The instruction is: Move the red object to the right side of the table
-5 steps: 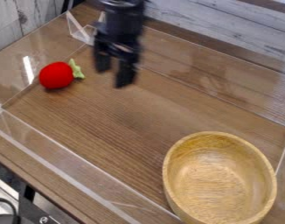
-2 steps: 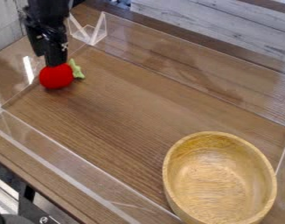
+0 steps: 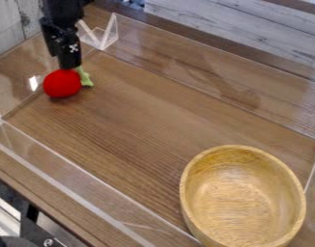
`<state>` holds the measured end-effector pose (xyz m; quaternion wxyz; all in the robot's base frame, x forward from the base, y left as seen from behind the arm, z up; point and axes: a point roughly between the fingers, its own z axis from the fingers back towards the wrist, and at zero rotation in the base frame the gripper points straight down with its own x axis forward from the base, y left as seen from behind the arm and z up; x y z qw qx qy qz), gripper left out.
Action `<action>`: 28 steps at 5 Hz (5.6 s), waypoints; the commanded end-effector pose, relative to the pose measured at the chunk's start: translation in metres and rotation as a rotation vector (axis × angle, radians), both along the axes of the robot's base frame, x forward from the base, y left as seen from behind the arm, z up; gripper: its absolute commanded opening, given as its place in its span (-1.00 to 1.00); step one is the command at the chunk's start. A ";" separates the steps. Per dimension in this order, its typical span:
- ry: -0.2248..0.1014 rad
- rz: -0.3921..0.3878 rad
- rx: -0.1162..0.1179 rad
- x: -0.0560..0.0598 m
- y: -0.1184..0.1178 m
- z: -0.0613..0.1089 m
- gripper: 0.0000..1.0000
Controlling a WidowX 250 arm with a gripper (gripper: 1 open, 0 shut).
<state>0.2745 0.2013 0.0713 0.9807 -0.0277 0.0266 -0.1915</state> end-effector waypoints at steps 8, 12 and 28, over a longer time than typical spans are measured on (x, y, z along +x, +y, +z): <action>-0.036 0.053 -0.067 0.009 0.015 -0.025 1.00; -0.020 0.116 -0.129 0.027 0.011 -0.008 -1.00; -0.058 -0.006 -0.283 0.040 -0.202 -0.017 -1.00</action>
